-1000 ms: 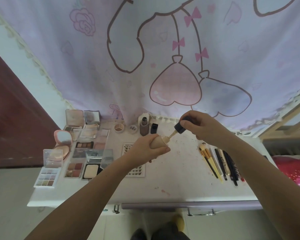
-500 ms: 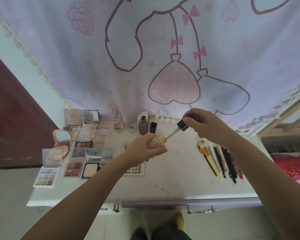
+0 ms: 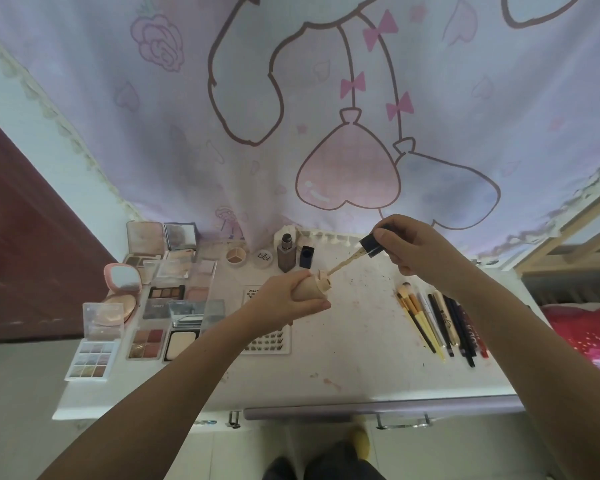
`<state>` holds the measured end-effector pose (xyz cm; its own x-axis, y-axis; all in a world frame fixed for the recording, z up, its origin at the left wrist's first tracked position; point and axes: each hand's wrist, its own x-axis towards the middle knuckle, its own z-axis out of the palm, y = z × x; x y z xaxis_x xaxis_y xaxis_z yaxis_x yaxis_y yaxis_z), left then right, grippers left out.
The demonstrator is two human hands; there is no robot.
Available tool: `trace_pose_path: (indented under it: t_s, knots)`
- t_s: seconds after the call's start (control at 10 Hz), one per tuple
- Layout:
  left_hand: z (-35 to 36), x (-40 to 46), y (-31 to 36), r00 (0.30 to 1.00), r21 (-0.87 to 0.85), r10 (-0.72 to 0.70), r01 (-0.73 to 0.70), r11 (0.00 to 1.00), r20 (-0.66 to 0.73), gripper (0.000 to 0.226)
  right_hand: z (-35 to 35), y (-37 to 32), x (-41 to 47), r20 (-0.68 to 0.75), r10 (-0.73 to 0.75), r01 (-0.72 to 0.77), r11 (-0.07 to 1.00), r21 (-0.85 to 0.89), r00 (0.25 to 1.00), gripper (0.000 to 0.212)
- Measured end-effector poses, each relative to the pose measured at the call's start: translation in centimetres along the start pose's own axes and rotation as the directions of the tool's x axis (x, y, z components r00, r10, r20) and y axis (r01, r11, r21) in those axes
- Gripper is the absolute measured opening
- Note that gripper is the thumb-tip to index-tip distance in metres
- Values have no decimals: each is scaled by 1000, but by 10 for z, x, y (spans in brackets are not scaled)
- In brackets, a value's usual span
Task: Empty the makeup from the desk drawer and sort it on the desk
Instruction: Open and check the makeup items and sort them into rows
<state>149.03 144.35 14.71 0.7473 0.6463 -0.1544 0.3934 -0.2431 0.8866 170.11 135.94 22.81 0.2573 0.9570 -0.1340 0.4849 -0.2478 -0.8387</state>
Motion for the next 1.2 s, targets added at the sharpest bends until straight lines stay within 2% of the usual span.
trace_pose_path:
  t_s: [0.1, 0.2, 0.3, 0.4, 0.5, 0.6, 0.7, 0.8, 0.9, 1.0, 1.1, 1.2]
  knots:
    - [-1, 0, -6, 1000, -65, -15, 14, 998, -9, 18, 1, 6, 1, -10, 52, -49, 982, 182, 999, 17]
    - [-2, 2, -14, 998, -125, -51, 45, 991, -41, 14, 4, 20, 0, 5, 146, -132, 878, 460, 989, 18]
    - [-2, 8, -22, 996, -175, -88, 83, 981, -21, 16, 9, 39, -3, 103, 189, -205, 676, 708, 977, 13]
    - [3, 18, -24, 991, -187, -129, 120, 975, -36, 20, 19, 65, -5, 183, 176, -252, 574, 779, 967, 26]
    - [13, 38, -22, 984, -106, -131, 118, 987, -122, 21, 24, 97, 0, 247, 138, -282, 533, 798, 959, 64]
    - [29, 66, -21, 962, 50, -109, 125, 991, -250, 33, 30, 122, 20, 212, 181, -279, 599, 751, 960, 40]
    - [50, 96, -16, 927, 75, -176, 212, 974, -332, 38, 37, 145, 50, 80, 245, -252, 826, 505, 966, 21]
    - [72, 125, -17, 890, -22, -280, 291, 956, -360, 27, 42, 166, 82, -58, 214, -196, 956, 219, 975, 23]
    - [87, 142, -27, 839, -39, -341, 359, 932, -424, 31, 48, 187, 111, -146, 189, -179, 981, 77, 971, 26]
    - [94, 158, -42, 806, 69, -342, 424, 903, -483, 41, 56, 197, 134, -145, 194, -196, 981, 3, 970, 28]
    - [96, 162, -47, 817, 316, -303, 491, 812, -491, 39, 68, 199, 150, -106, 169, -173, 984, -31, 980, 20]
    - [96, 168, -42, 778, 238, -373, 542, 806, -506, 42, 78, 202, 161, -99, 138, -147, 985, -88, 986, 18]
